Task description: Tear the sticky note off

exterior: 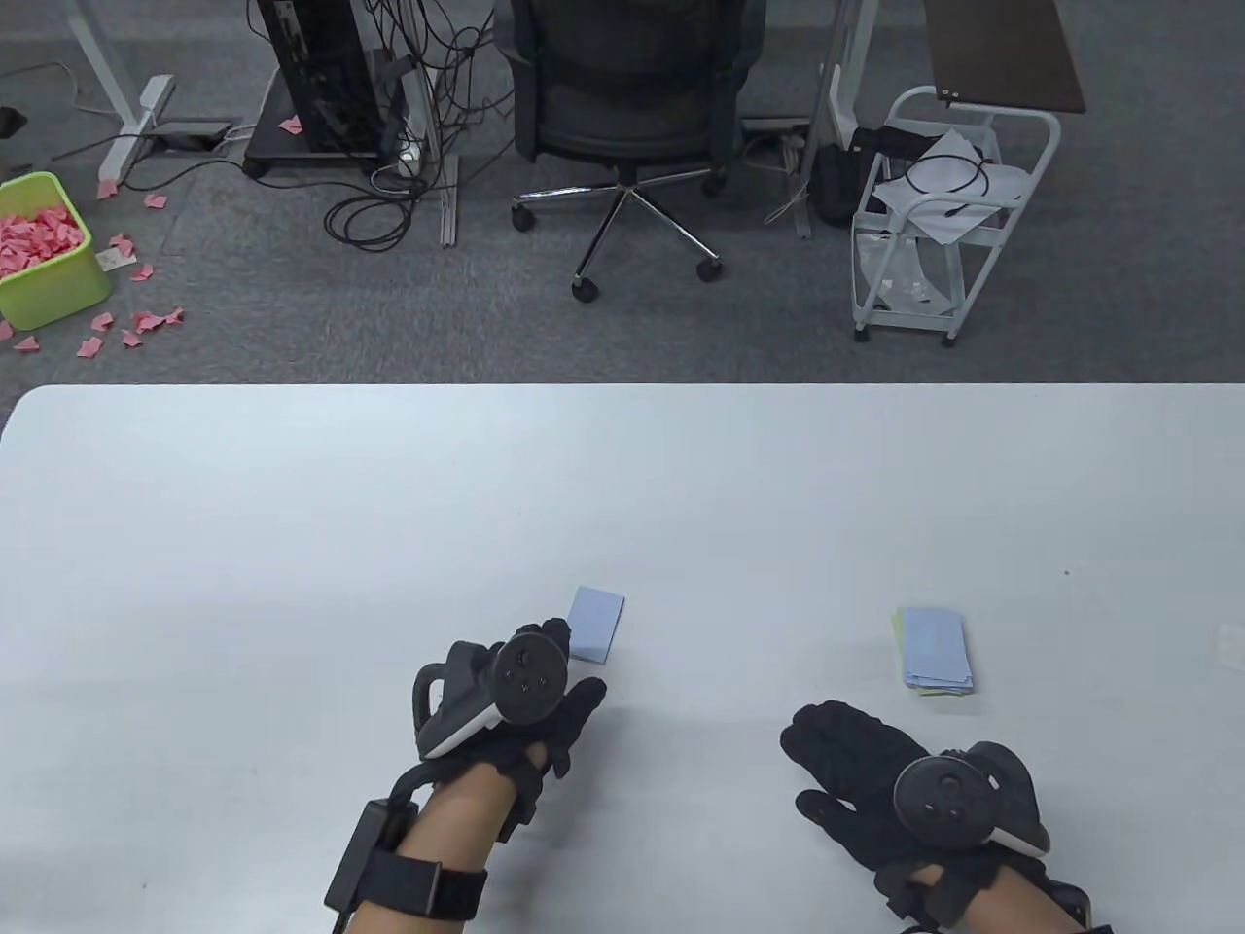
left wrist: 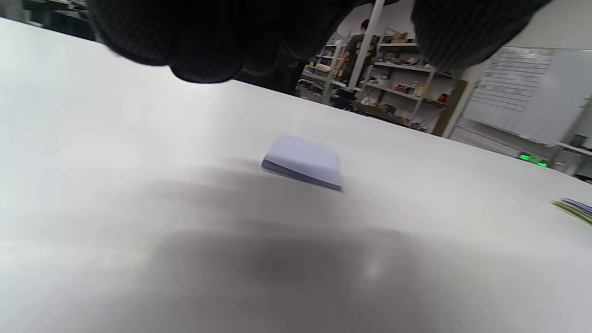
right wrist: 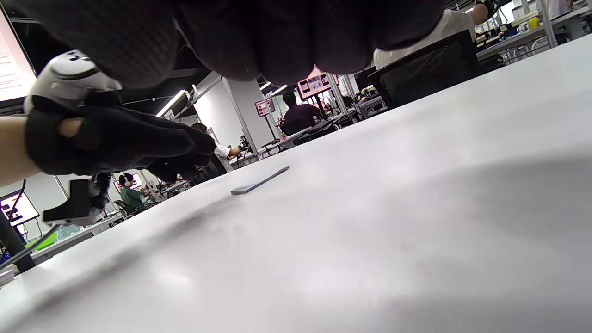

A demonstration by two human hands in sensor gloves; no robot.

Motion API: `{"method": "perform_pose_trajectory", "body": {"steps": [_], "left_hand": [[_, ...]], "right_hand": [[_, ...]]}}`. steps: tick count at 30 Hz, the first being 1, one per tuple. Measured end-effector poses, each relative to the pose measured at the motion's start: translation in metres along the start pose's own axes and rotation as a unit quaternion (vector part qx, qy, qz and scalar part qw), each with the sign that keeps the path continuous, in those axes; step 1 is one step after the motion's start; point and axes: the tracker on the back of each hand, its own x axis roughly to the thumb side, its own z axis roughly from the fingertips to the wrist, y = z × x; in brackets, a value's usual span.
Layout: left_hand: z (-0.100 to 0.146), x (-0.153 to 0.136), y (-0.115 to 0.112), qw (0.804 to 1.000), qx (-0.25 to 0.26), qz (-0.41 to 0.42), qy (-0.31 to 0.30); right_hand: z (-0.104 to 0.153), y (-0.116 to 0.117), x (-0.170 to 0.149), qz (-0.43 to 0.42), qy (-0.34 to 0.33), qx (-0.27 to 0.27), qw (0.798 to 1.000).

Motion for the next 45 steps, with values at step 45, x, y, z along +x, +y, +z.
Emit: {"method": "perform_pose_trajectory", "body": {"steps": [45], "left_hand": [[-0.014, 0.031, -0.026, 0.987, 0.064, 0.094, 0.113]], "right_hand": [[0.002, 0.003, -0.007, -0.041, 0.018, 0.033, 0.998]]}}
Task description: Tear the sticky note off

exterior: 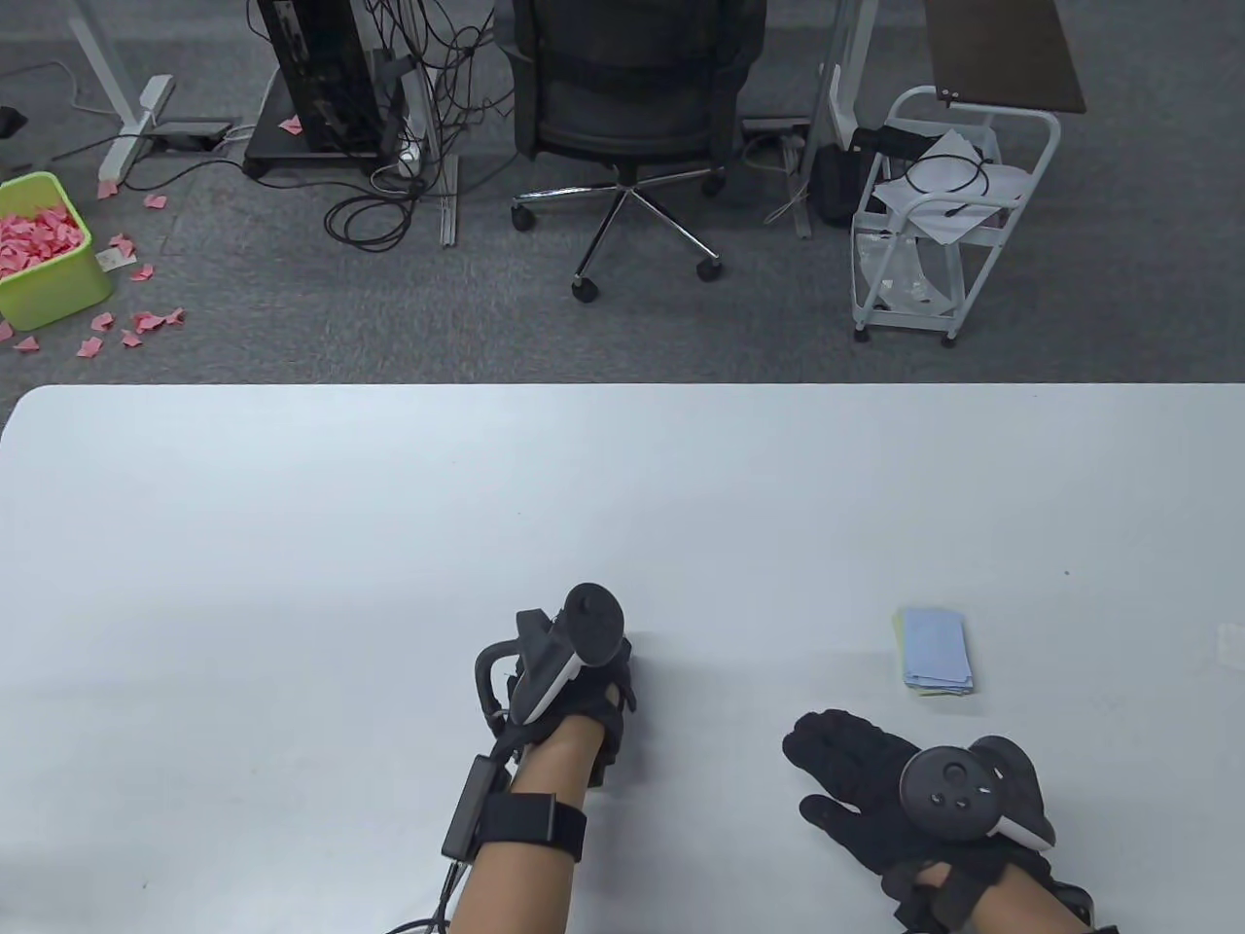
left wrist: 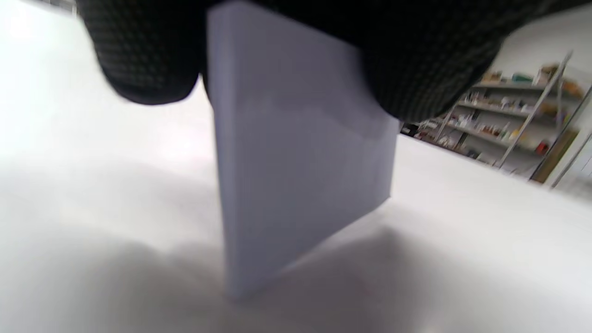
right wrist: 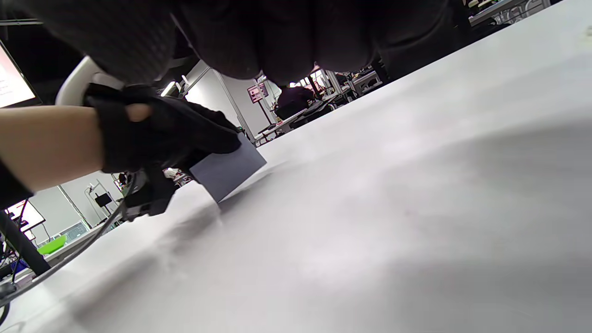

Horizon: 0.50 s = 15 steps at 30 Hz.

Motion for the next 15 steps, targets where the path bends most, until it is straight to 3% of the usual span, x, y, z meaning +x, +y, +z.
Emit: {"method": "perform_pose_trajectory", "body": {"steps": [4, 8, 12, 15], "left_hand": [[0.034, -0.002, -0.006, 0.99, -0.014, 0.136, -0.032], [0.057, -0.006, -0.017, 0.977, -0.012, 0.197, -0.08], [0.065, -0.001, -0.011, 0.967, -0.008, 0.216, -0.135], [0.067, 0.005, -0.015, 0.95, -0.022, 0.274, -0.15]], "right_hand": [[0.001, -0.003, -0.007, -0.018, 0.015, -0.004, 1.0], [0.0, -0.002, -0.014, -0.027, 0.03, -0.003, 0.999], [-0.002, 0.004, -0.021, -0.038, 0.045, 0.01, 0.998], [-0.003, 0.007, -0.025, -0.06, 0.056, 0.013, 0.997]]}}
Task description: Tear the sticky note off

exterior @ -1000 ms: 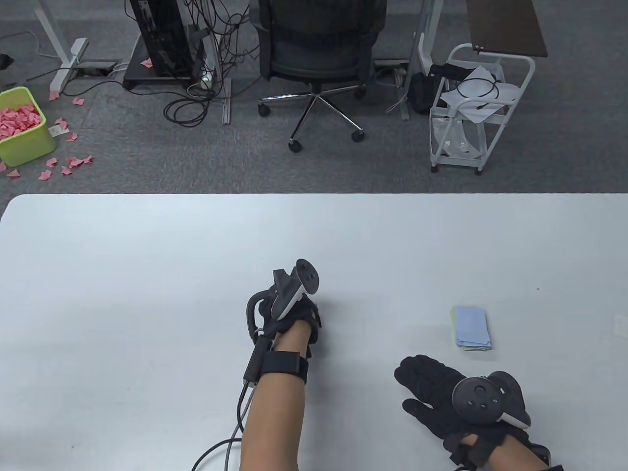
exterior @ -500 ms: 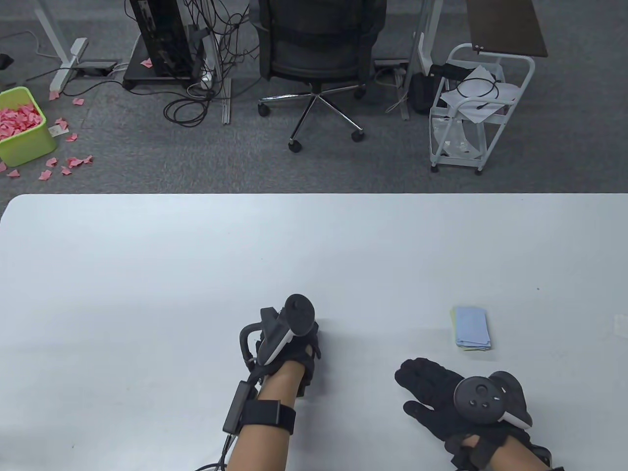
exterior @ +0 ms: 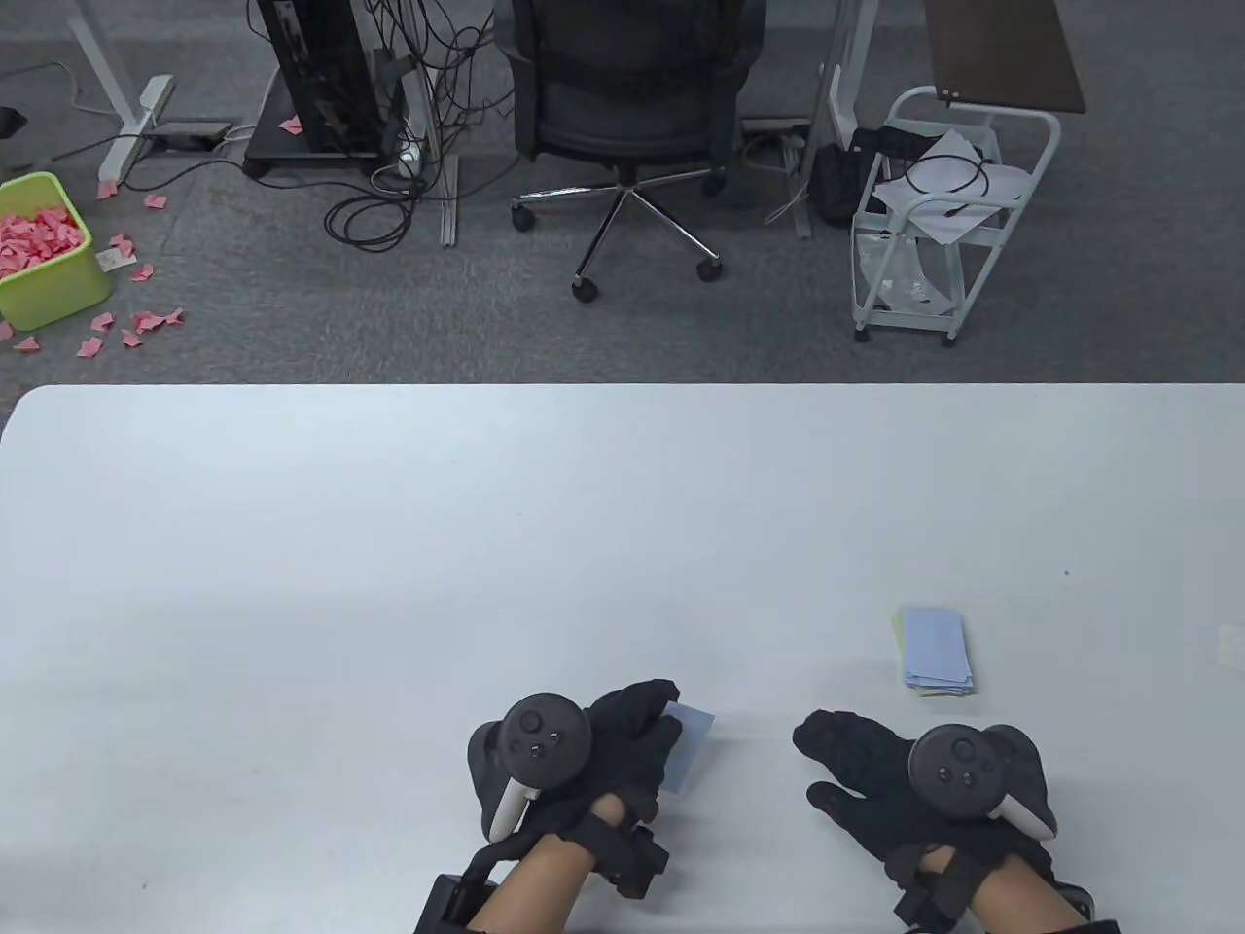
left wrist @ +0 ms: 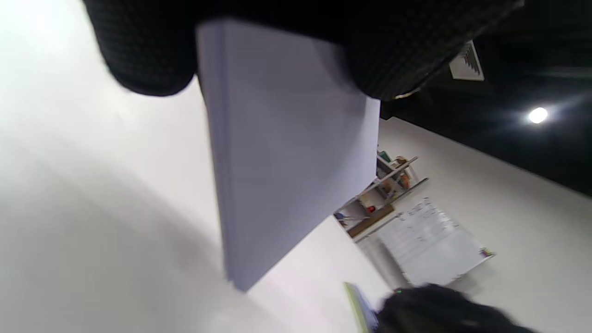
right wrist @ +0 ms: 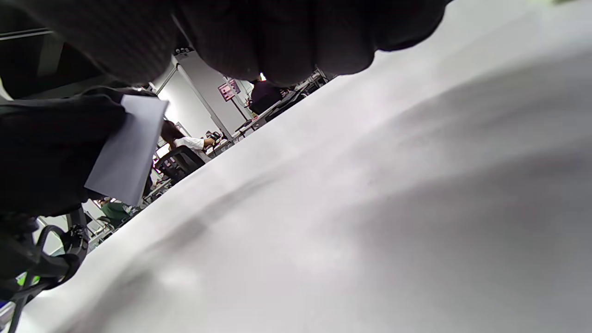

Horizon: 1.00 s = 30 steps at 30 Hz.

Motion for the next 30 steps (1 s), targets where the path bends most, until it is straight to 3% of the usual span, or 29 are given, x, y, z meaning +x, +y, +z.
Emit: {"method": "perform_pose_trajectory", "body": {"steps": [5, 9, 18, 24, 30], "left_hand": [[-0.001, 0.003, -0.02, 0.996, -0.021, 0.09, -0.011], [0.002, 0.007, -0.029, 0.989, -0.027, 0.143, -0.013], [0.012, 0.015, -0.036, 0.984, 0.006, 0.169, -0.055], [0.014, 0.012, -0.041, 0.981, 0.009, 0.185, -0.06], [0.008, 0.008, -0.042, 0.963, -0.053, 0.245, -0.097]], "right_hand": [[-0.003, 0.004, -0.002, -0.061, 0.019, -0.004, 0.998], [-0.004, 0.011, 0.006, -0.171, 0.034, 0.001, 0.985], [-0.002, 0.018, 0.016, -0.212, 0.049, 0.004, 0.976], [0.0, 0.009, 0.02, -0.219, 0.03, -0.039, 0.975], [-0.001, 0.006, 0.013, -0.294, 0.027, -0.02, 0.955]]}}
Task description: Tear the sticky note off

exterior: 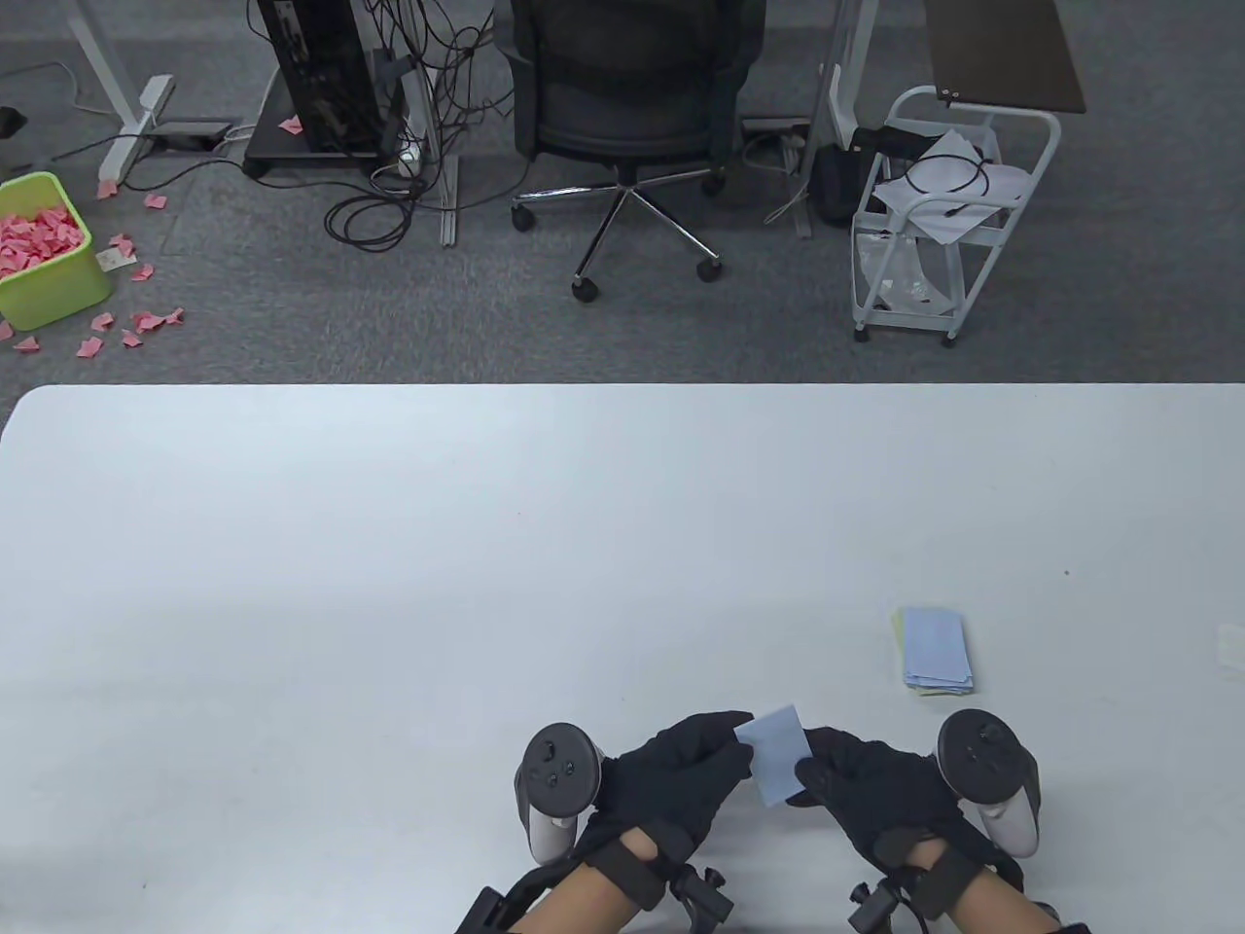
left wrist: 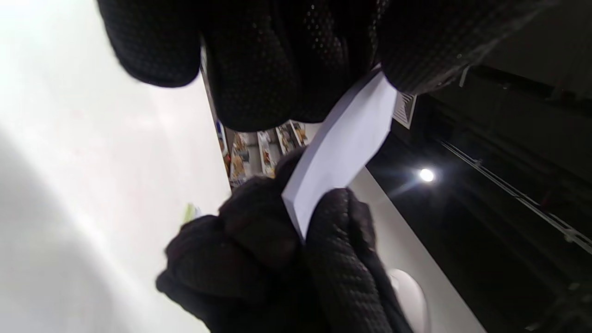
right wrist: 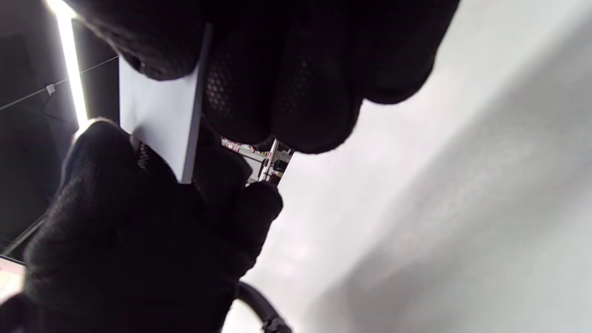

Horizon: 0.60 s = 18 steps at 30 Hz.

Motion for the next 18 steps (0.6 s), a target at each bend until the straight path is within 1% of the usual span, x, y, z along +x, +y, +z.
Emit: {"method": "perform_pose_trajectory", "body": {"steps": [1, 3, 5, 8, 9, 12, 15, 18], "left_hand": [[-0.001, 0.0, 0.001, 1.0, -0.011, 0.006, -0.007], [-0.006, 0.0, 0.003, 0.998, -0.058, 0.027, -0.014], [-0.008, -0.001, 0.004, 0.995, -0.089, 0.043, -0.015], [-0.012, -0.002, 0.003, 0.99, -0.127, 0.068, -0.013], [-0.013, -0.003, 0.002, 0.987, -0.141, 0.081, -0.01], [-0.014, -0.003, -0.002, 0.982, -0.157, 0.103, -0.011], [-0.014, 0.001, -0.006, 0.98, -0.174, 0.097, -0.023], [-0.012, 0.008, -0.009, 0.983, -0.156, 0.083, -0.042]], "right_hand": [[0.0, 0.0, 0.0, -0.007, -0.004, 0.005, 1.0], [-0.003, 0.002, -0.004, -0.061, -0.005, 0.042, 0.997], [-0.005, 0.006, -0.008, -0.115, 0.007, 0.082, 0.99], [-0.007, 0.011, -0.01, -0.142, 0.006, 0.119, 0.983], [-0.008, 0.014, -0.01, -0.157, 0.007, 0.143, 0.977], [-0.009, 0.02, -0.01, -0.178, 0.012, 0.182, 0.967], [-0.009, 0.023, -0.009, -0.176, 0.014, 0.2, 0.964], [-0.008, 0.025, -0.009, -0.166, 0.015, 0.207, 0.964]]}}
